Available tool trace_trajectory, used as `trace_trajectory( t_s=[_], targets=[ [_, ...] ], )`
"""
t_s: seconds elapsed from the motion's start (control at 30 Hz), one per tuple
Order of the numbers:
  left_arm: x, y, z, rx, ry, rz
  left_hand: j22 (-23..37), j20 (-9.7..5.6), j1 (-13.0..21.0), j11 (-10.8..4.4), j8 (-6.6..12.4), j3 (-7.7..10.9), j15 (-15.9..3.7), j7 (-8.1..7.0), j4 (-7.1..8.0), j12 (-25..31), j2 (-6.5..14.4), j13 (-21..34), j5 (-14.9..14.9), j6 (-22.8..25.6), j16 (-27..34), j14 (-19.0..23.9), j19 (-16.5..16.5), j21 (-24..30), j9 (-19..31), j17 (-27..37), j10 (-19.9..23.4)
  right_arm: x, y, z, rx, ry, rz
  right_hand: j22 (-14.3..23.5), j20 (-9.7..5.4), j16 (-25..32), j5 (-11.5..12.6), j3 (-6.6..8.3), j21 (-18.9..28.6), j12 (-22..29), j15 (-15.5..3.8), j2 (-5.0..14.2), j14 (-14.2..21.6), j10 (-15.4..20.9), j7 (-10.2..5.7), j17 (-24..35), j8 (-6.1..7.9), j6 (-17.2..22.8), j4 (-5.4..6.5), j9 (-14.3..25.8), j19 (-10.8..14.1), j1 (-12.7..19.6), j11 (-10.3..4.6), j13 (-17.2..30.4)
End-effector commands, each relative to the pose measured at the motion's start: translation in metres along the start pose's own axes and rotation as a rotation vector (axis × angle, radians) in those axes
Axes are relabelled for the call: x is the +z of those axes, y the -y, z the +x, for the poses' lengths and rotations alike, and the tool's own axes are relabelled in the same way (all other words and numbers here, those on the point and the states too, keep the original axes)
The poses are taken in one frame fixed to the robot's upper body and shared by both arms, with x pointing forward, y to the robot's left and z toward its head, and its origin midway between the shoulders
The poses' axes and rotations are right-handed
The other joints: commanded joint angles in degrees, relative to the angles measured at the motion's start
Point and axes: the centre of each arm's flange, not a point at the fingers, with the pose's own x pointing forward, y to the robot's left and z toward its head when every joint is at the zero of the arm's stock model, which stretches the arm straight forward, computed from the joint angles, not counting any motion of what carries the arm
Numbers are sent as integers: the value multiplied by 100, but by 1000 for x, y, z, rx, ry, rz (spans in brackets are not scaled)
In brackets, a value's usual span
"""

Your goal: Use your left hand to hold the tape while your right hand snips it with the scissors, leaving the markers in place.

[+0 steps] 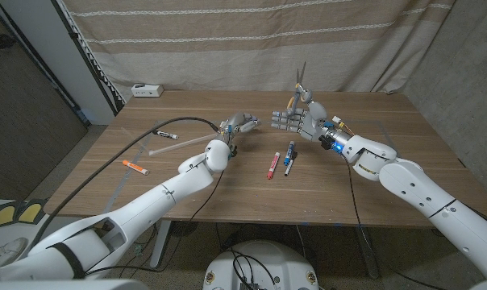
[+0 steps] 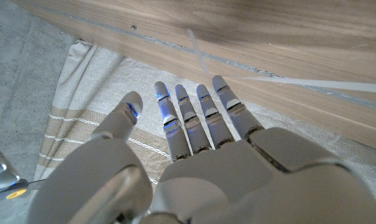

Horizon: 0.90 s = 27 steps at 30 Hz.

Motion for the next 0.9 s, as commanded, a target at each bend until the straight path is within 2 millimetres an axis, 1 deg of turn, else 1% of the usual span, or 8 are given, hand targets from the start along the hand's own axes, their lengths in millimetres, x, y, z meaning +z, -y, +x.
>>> trace_trajectory(
  t_s=[0.03,0.13,0.2,0.3,0.37,0.53,0.73,0.9],
  targets=[
    [2,-3,-4,34,48,-86,21,7,140,-42,27,57,-571,-81,-19,48,-1,20,-3,-8,30,80,97,39,9,18,15,-2,-4,1,4,0,0,18,12,-3,-32,-9,-49,-38,-9,60,36,-16,-19,31,29,40,-33,14,74,23,-11,28],
    [4,-4,-5,42,58,-98,27,-3,199,-53,25,80,-597,-98,-25,48,-5,20,-2,0,40,119,133,56,8,17,21,-2,-4,1,6,-1,1,19,12,-7,-33,-11,-68,-39,-14,64,41,-17,-13,31,26,37,-37,7,81,25,-10,28],
    [4,-4,-6,43,67,-106,36,-63,321,-70,27,129,-618,-121,-42,51,1,20,3,23,40,146,177,78,5,15,39,-2,-4,2,6,-2,0,19,12,-8,-34,-11,-74,-40,-10,67,44,-19,-18,31,26,31,-38,8,84,26,-13,28],
    [6,-3,-7,56,77,-121,49,-85,456,-88,20,177,-647,-125,-54,50,-8,20,7,26,39,174,263,120,2,14,50,-1,-4,3,7,-1,-1,20,12,-14,-35,-13,-91,-42,-11,71,39,-23,2,32,26,40,-41,0,92,28,-14,28],
    [7,-4,-7,55,78,-118,77,-206,635,-105,12,245,-686,-136,-55,52,-11,21,10,34,45,232,319,162,-2,14,76,-1,-5,3,8,-1,-2,20,12,-19,-36,-14,-101,-42,-11,75,32,-23,-16,32,21,49,-43,-16,97,29,-14,28],
    [7,-5,-7,54,70,-90,97,-204,678,-120,2,259,-693,-106,-40,61,-23,22,5,19,43,239,285,164,-3,17,106,-1,-5,3,8,-1,-2,21,12,-27,-39,-17,-133,-46,-9,85,32,-29,-16,33,37,36,-49,10,112,34,-18,28],
    [5,-7,-7,63,52,-23,145,-171,623,-128,-59,208,-656,-39,59,43,-83,26,-21,-116,39,213,111,135,-2,50,83,0,-5,3,9,-2,-4,22,13,-33,-42,-22,-171,-50,-11,92,37,-39,2,33,42,31,-56,13,126,37,-21,28],
    [3,-7,-8,59,36,45,162,-129,592,-142,-58,189,-644,-41,93,52,-94,34,-24,-113,50,229,3,110,0,62,105,0,-4,3,11,-1,-4,23,13,-41,-44,-26,-205,-52,-13,99,34,-42,-11,33,41,18,-62,11,141,39,-19,28]
  ],
)
